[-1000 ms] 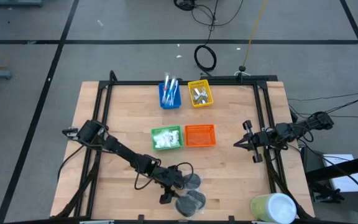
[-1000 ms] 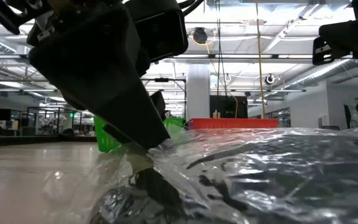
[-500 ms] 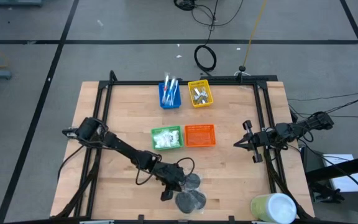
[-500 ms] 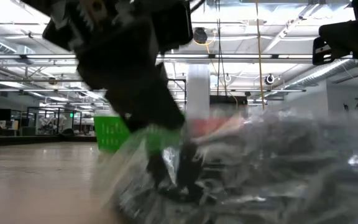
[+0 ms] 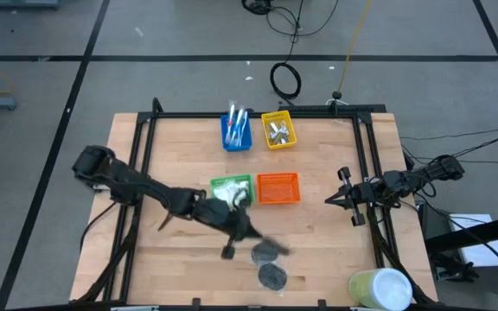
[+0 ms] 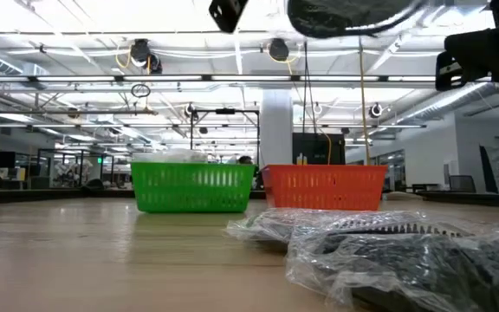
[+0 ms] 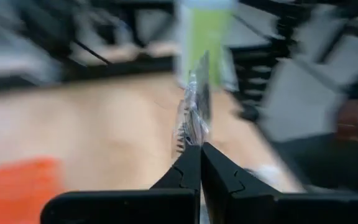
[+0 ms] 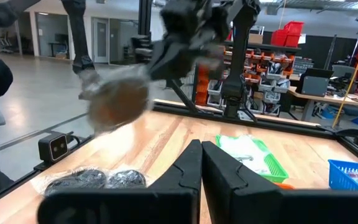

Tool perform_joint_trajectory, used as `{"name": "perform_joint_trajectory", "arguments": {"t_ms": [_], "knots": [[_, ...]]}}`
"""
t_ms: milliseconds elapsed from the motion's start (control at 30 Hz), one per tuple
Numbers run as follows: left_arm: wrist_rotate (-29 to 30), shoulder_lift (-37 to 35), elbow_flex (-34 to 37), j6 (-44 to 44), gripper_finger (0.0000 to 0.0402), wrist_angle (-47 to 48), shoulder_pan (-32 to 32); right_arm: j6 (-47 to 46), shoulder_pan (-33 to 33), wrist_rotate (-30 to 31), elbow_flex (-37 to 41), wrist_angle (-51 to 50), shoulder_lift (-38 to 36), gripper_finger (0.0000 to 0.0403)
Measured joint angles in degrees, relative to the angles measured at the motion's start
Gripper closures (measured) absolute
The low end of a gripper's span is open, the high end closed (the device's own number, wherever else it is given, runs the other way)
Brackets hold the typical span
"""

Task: Pick & Place Travel size toiletries
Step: Put the bottom hairbrush into the orange bin

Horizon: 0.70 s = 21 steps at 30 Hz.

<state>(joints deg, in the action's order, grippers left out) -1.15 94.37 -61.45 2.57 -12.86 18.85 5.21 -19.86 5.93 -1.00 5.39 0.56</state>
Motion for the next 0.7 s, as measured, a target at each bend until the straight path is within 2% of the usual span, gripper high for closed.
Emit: {"name": "perform_joint_trajectory", "arguments": {"t_ms": [100,200,367,467,533,700], "knots": [[7.20,-1.96,0.00,-7.26,0.0399,0.12,-2.14,0.00,0.00,0.00,-0.01,0.00,0.00,0.0403],[10.15,-1.88,0.00,-11.48,0.0401,-0.17,-5.44,0.00,0.01,0.00,0.01,0.00,-0.02,0.0403],[9.33,1.00,-0.02,-10.40,0.0401,-1.44,-12.33,0.00,0.00,0.00,0.00,0.00,-0.01,0.0403],[6.19,3.83,-0.02,-8.29,0.0399,-2.07,-15.86,0.00,0.01,0.00,0.01,0.00,0.00,0.0403],[4.28,5.85,-0.02,-6.82,0.0400,-2.37,-17.53,0.00,0.01,0.00,-0.01,0.00,-0.02,0.0403],[4.18,10.09,0.00,-4.78,0.0397,-2.54,-20.42,0.00,0.00,0.00,-0.01,-0.02,0.00,0.0403]]}}
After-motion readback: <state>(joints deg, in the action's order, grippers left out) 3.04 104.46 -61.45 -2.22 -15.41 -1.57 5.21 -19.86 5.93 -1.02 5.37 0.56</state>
